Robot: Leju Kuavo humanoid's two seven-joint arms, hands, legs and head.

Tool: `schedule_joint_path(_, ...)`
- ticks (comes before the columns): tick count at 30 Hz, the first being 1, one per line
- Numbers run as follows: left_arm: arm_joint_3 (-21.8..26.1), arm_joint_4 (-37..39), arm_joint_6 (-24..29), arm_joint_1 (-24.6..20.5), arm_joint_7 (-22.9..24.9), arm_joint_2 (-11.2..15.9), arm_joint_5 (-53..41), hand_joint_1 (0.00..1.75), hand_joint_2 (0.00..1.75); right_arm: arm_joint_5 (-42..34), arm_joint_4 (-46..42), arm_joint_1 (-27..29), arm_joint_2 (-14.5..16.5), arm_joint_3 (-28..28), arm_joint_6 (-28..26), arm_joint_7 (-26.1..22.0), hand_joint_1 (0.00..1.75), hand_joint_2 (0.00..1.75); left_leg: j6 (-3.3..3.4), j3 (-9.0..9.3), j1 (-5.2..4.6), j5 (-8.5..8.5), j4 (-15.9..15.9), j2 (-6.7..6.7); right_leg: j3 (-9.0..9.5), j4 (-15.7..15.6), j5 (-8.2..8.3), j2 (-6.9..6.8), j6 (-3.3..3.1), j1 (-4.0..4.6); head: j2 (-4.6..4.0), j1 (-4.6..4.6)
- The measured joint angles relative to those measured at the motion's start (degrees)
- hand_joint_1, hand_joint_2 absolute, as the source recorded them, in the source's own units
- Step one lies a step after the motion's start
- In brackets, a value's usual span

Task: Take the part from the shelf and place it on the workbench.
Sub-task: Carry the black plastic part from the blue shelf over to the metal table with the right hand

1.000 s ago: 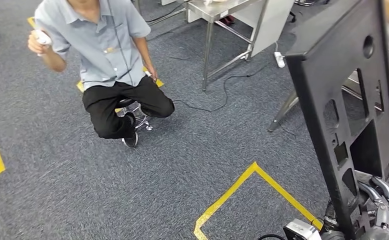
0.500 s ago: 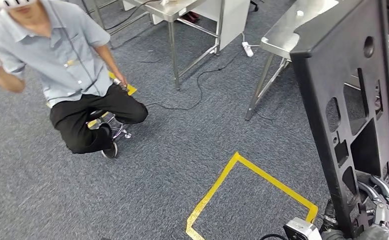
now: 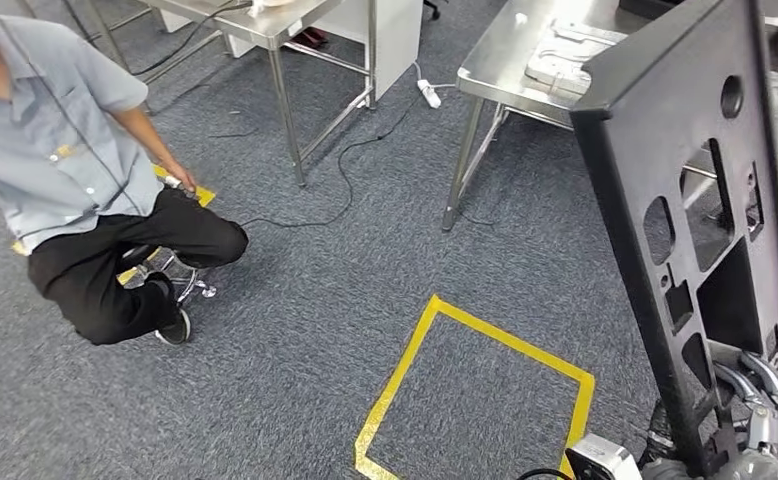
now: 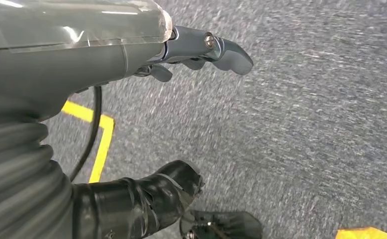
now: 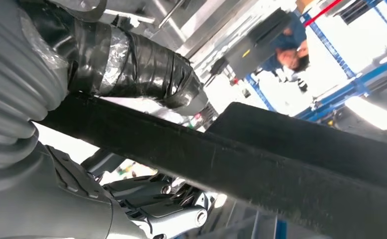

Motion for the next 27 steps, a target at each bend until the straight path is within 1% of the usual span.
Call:
schedule_joint_path(1, 0.0, 0.0, 0.0, 0.1, 0.0, 0.0, 0.0, 0.0, 1.75, 0.0, 0.0, -0.1, -0.1, 0.0, 0.0, 0.0, 1.75, 1.75, 0.03, -0.04, -0.04, -0.06, 0.0, 0.83, -1.72, 3.6, -1.49, -0.52, 0.3, -0.18, 0.0, -0.01)
schedule_joint_path(2, -0.1, 0.0, 0.0, 0.1, 0.0, 0.0, 0.0, 0.0, 1.75, 0.0, 0.1, -0.1, -0.1, 0.0, 0.0, 0.0, 1.75, 1.75, 0.02, -0.02, -0.06, -0.14, 0.0, 1.65, -2.81, 5.9, -2.07, -0.74, 0.53, -0.36, 0.0, -0.01)
schedule_joint_path(3, -0.1, 0.0, 0.0, 0.1, 0.0, 0.0, 0.0, 0.0, 1.75, 0.1, 0.2, 0.0, -0.2, 0.0, 0.0, 0.2, 1.75, 1.75, -0.04, 0.04, -0.06, -0.24, 0.0, 2.43, -2.89, 6.2, -1.56, -0.89, 0.69, -0.5, 0.0, 0.0)
schedule_joint_path(4, -0.1, 0.0, 0.0, 0.0, 0.0, 0.0, 0.0, 0.0, 1.75, 0.1, 0.2, -0.1, -0.3, 0.0, 0.0, 0.3, 1.75, 1.75, -0.14, 0.18, -0.06, -0.36, 0.0, 3.14, -1.8, 4.2, -0.07, -1.17, 0.75, -0.6, 0.0, 0.0)
schedule_joint_path(5, -0.2, 0.0, 0.0, 0.0, 0.0, 0.0, 0.0, 0.0, 1.75, 0.2, 0.3, -0.1, -0.4, 0.0, 0.0, 0.5, 1.75, 1.75, -0.28, 0.41, -0.06, -0.51, 0.0, 3.78, 0.31, 0.4, 1.97, -1.88, 0.68, -0.63, 0.0, 0.0)
schedule_joint_path(6, -0.2, 0.0, 0.0, 0.0, 0.0, 0.0, -0.1, 0.0, 1.75, 0.3, 0.3, -0.1, -0.5, 0.0, 0.0, 0.6, 1.75, 1.75, -0.51, 0.65, -0.14, -0.7, 0.1, 4.36, 2.5, -3.7, 3.45, -3.14, 0.44, -0.44, 0.0, 0.0)
schedule_joint_path(7, -0.2, 0.0, 0.0, 0.0, 0.0, -0.1, -0.1, 0.0, 1.75, 0.4, 0.3, -0.2, -0.5, 0.0, 0.0, 0.7, 1.75, 1.75, -0.79, 0.87, -0.25, -0.9, 0.1, 4.87, 4.21, -6.9, 4.51, -4.11, 0.09, -0.2, 0.0, -0.01)
schedule_joint_path(8, -0.3, 0.0, 0.0, -0.1, 0.0, -0.1, -0.2, 0.0, 1.75, 0.4, 0.3, -0.2, -0.6, 0.0, 0.0, 0.8, 1.75, 1.75, -1.09, 1.05, -0.34, -1.04, 0.1, 5.35, 5.15, -8.9, 4.94, -4.78, -0.29, 0.07, 0.0, -0.03)
schedule_joint_path(9, -0.3, 0.0, 0.0, -0.1, 0.0, -0.1, -0.2, 0.0, 1.75, 0.5, 0.3, -0.2, -0.6, 0.0, 0.0, 0.8, 1.75, 1.75, -1.4, 1.18, -0.43, -1.14, 0.1, 5.8, 5.28, -9.4, 4.82, -4.89, -0.64, 0.34, 0.0, -0.04)
schedule_joint_path(10, -0.3, 0.0, 0.0, -0.2, 0.0, -0.1, -0.2, 0.0, 1.75, 0.5, 0.3, -0.2, -0.6, 0.0, 0.0, 0.9, 1.75, 1.75, -1.7, 1.33, -0.46, -1.18, 0.1, 6.28, 5.13, -9.5, 4.95, -4.23, -0.97, 0.43, 0.0, -0.06)
schedule_joint_path(11, -0.3, 0.0, 0.0, -0.3, 0.0, -0.1, -0.2, 0.0, 1.75, 0.5, 0.3, -0.2, -0.6, 0.0, 0.0, 1.0, 1.75, 1.75, -2.01, 1.45, -0.38, -1.36, 0.1, 6.52, 5.16, -9.7, 5.09, -3.62, -1.3, 0.3, 0.0, -0.07)
schedule_joint_path(12, -0.3, 0.0, 0.0, -0.4, 0.0, -0.1, -0.2, 0.0, 1.75, 0.5, 0.3, -0.2, -0.6, 0.0, 0.0, 1.1, 1.75, 1.75, -2.28, 1.39, -0.3, -1.9, 0.6, 5.93, 5.25, -9.9, 5.27, -3.05, -1.69, 0.13, 0.0, -0.07)
schedule_joint_path(13, -0.3, 0.0, 0.0, -0.4, 0.0, -0.1, -0.3, 0.0, 1.75, 0.6, 0.3, -0.2, -0.6, 0.0, 0.0, 1.1, 1.75, 1.75, -2.51, 0.84, -0.21, -3.04, 2.0, 4.8, 5.36, -10.2, 5.48, -2.49, -2.07, -0.07, 0.0, -0.11)
schedule_joint_path(14, -0.3, 0.0, 0.0, -0.4, 0.0, 0.0, -0.3, 0.0, 1.75, 0.6, 0.4, -0.2, -0.6, 0.0, 0.0, 1.2, 1.75, 1.75, -2.65, -0.36, -0.09, -4.74, 4.8, 3.3, 5.46, -10.4, 5.64, -1.93, -2.38, -0.26, 0.0, -0.15)
schedule_joint_path(15, -0.3, 0.0, 0.0, -0.3, 0.0, 0.0, -0.3, 0.0, 1.75, 0.7, 0.4, -0.3, -0.6, 0.0, 0.0, 1.3, 1.75, 1.75, -2.75, -2.07, -0.05, -6.67, 8.5, 1.84, 5.4, -10.5, 5.69, -1.37, -2.57, -0.24, 0.0, -0.18)
schedule_joint_path(16, -0.3, 0.0, 0.0, -0.2, 0.0, 0.0, -0.4, 0.0, 1.75, 0.7, 0.4, -0.3, -0.7, 0.0, 0.0, 1.3, 1.75, 1.75, -2.84, -3.98, -0.02, -8.33, 12.4, 1.06, 5.35, -10.4, 5.71, -0.73, -2.66, -0.21, 0.0, -0.21)
schedule_joint_path(17, -0.3, 0.0, 0.0, -0.1, 0.0, 0.0, -0.4, 0.0, 1.75, 0.7, 0.5, -0.3, -0.7, 0.0, 0.0, 1.4, 1.75, 1.75, -2.92, -5.49, 0.0, -9.11, 15.4, 0.69, 5.34, -10.4, 5.69, 0.01, -2.7, -0.17, 0.0, -0.21)
schedule_joint_path(18, -0.3, 0.0, 0.0, 0.0, 0.0, 0.0, -0.4, 0.0, 1.75, 0.8, 0.5, -0.3, -0.7, 0.0, 0.0, 1.4, 1.75, 1.75, -2.95, -6.18, 0.0, -8.72, 16.5, 0.53, 5.36, -10.3, 5.67, 0.82, -2.71, -0.14, 0.0, -0.21)
schedule_joint_path(19, -0.3, 0.0, 0.0, 0.1, 0.0, 0.0, -0.4, 0.0, 1.75, 0.8, 0.5, -0.3, -0.7, 0.0, 0.0, 1.4, 1.75, 1.75, -2.89, -5.85, 0.0, -7.16, 15.3, 0.39, 5.38, -10.1, 5.62, 1.67, -2.69, -0.13, 0.0, -0.21)
schedule_joint_path(20, -0.3, 0.0, 0.0, 0.1, 0.0, 0.0, -0.4, 0.0, 1.75, 0.8, 0.5, -0.3, -0.7, 0.0, 0.0, 1.4, 1.75, 1.75, -2.74, -4.63, 0.02, -4.81, 12.0, -0.11, 5.4, -9.9, 5.53, 2.51, -2.61, -0.14, 0.0, -0.21)
schedule_joint_path(21, -0.3, 0.0, 0.0, 0.1, 0.1, 0.0, -0.4, 0.0, 1.75, 0.9, 0.5, -0.3, -0.7, 0.0, 0.0, 1.4, 1.75, 1.75, -2.49, -3.09, 0.05, -2.75, 8.1, -1.32, 5.34, -9.6, 5.41, 3.24, -2.49, -0.18, 0.0, -0.2)
schedule_joint_path(22, -0.3, 0.0, 0.0, 0.2, 0.1, 0.1, -0.4, 0.0, 1.75, 0.9, 0.5, -0.3, -0.7, 0.0, 0.0, 1.5, 1.75, 1.75, -2.28, -1.76, 0.1, -1.36, 4.6, -2.57, 5.18, -9.3, 5.26, 3.93, -2.29, -0.15, 0.0, -0.19)
schedule_joint_path(23, -0.3, 0.0, 0.0, 0.2, 0.1, 0.2, -0.5, 0.0, 1.75, 1.0, 0.5, -0.3, -0.7, 0.1, 0.0, 1.5, 1.75, 1.75, -2.09, -0.95, 0.09, -0.73, 2.4, -3.6, 4.96, -9.1, 5.19, 4.48, -2.01, -0.18, 0.0, -0.18)
schedule_joint_path(24, -0.3, 0.0, 0.0, 0.2, 0.1, 0.2, -0.5, 0.0, 1.75, 1.1, 0.5, -0.2, -0.7, 0.1, 0.0, 1.6, 1.75, 1.75, -1.9, -0.69, 0.03, -0.81, 1.5, -4.14, 4.73, -9.0, 5.19, 4.99, -1.67, -0.21, 0.0, -0.17)
schedule_joint_path(25, -0.4, 0.0, 0.0, 0.0, 0.1, 0.3, -0.5, 0.0, 1.75, 1.2, 0.5, -0.2, -0.8, 0.1, 0.0, 1.7, 1.75, 1.75, -1.74, -0.59, -0.07, -0.83, 1.2, -3.84, 4.55, -9.0, 5.25, 5.48, -1.28, -0.21, 0.0, -0.18)
schedule_joint_path(26, -0.4, 0.0, 0.0, -0.1, 0.1, 0.2, -0.5, 0.0, 1.75, 1.3, 0.5, -0.1, -0.8, 0.1, 0.0, 1.9, 1.75, 1.75, -1.44, -0.5, -0.01, -0.68, 1.1, -3.32, 4.47, -9.0, 5.33, 5.77, -0.91, -0.28, 0.0, -0.19)
schedule_joint_path(27, -0.4, 0.0, -0.2, -0.2, 0.0, 0.1, -0.5, 0.0, 1.75, 1.5, 0.5, 0.0, -0.9, 0.1, 0.0, 2.1, 1.75, 1.75, -1.08, -0.32, 0.09, -0.49, 0.9, -2.86, 4.35, -8.8, 5.13, 5.12, -0.58, -0.22, 0.0, -0.13)
